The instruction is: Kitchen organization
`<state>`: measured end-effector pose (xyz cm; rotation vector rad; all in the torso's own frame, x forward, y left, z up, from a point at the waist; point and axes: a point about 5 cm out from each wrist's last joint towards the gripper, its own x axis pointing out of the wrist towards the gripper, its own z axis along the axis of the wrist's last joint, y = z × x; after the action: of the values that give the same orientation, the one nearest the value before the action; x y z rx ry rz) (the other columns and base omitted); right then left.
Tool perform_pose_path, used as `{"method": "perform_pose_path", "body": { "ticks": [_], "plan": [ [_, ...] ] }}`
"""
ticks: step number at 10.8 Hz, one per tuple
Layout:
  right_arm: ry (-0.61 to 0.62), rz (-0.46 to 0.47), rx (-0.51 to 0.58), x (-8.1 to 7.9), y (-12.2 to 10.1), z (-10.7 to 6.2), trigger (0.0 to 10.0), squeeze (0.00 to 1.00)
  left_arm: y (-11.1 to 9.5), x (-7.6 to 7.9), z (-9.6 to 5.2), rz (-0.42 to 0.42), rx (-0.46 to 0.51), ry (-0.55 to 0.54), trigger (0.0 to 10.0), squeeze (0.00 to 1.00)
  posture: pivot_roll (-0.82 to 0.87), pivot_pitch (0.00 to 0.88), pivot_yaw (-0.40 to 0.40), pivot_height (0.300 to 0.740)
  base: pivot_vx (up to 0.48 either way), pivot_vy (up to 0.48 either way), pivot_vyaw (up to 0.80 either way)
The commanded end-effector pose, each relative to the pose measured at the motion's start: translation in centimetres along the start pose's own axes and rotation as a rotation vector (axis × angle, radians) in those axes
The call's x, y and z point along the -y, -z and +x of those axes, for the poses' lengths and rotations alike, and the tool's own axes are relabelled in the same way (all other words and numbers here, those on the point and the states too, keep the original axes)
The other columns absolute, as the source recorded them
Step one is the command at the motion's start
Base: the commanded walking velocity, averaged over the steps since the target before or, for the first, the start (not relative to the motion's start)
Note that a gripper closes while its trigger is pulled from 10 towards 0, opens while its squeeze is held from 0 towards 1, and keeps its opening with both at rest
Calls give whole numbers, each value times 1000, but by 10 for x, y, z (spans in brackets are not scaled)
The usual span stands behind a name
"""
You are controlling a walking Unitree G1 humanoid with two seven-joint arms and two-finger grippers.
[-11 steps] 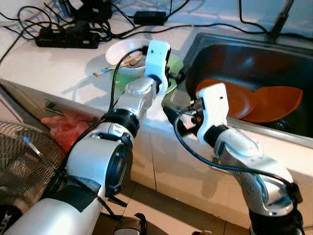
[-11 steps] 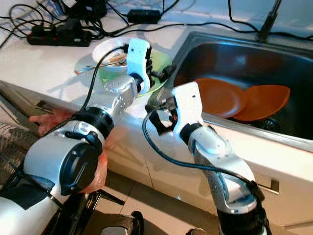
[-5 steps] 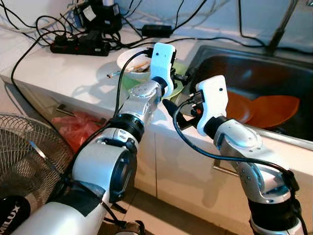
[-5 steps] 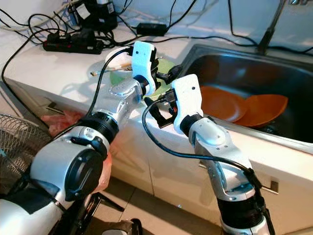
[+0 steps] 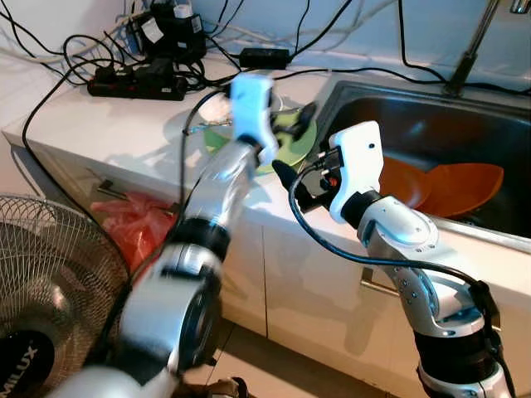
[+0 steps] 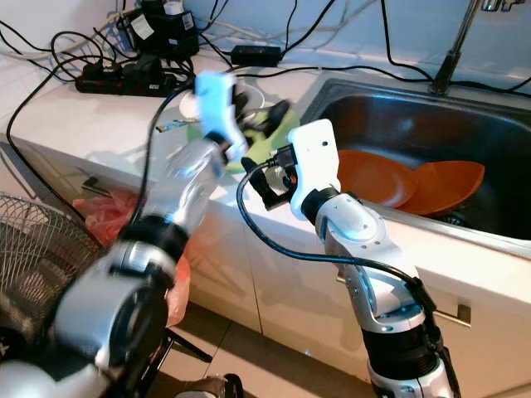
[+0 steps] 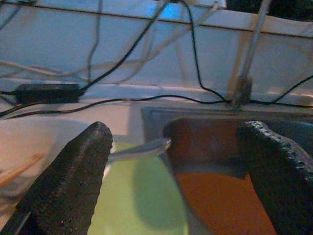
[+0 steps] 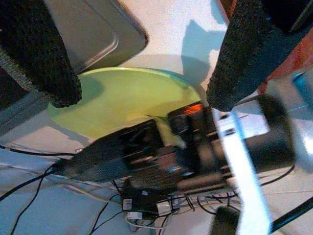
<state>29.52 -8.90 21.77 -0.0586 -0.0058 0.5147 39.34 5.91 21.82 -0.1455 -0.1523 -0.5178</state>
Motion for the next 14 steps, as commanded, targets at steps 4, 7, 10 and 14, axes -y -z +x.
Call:
{"method": "perform_pose_path", "body": {
  "ticks": [4, 7, 10, 14],
  "plan": [
    [36, -13, 25, 8, -3, 6, 10000, 0, -19, -18, -37, 112, 148, -99, 10000, 0, -26, 0, 64, 740, 0, 0, 0],
    [90, -7, 32, 16, -2, 10, 10000, 0, -6, -29, -67, 184, 108, -151, 10000, 0, 5, 0, 54, 740, 0, 0, -213],
    [81, -8, 35, 13, -1, 14, 10000, 0, -10, -29, -70, 165, 129, -231, 10000, 0, 1, 0, 54, 740, 0, 0, -765],
    [85, -26, 50, 14, -4, 14, 10000, 0, -13, -35, -64, 167, 115, -282, 10000, 0, -22, 0, 59, 740, 0, 0, -134]
  ]
}}
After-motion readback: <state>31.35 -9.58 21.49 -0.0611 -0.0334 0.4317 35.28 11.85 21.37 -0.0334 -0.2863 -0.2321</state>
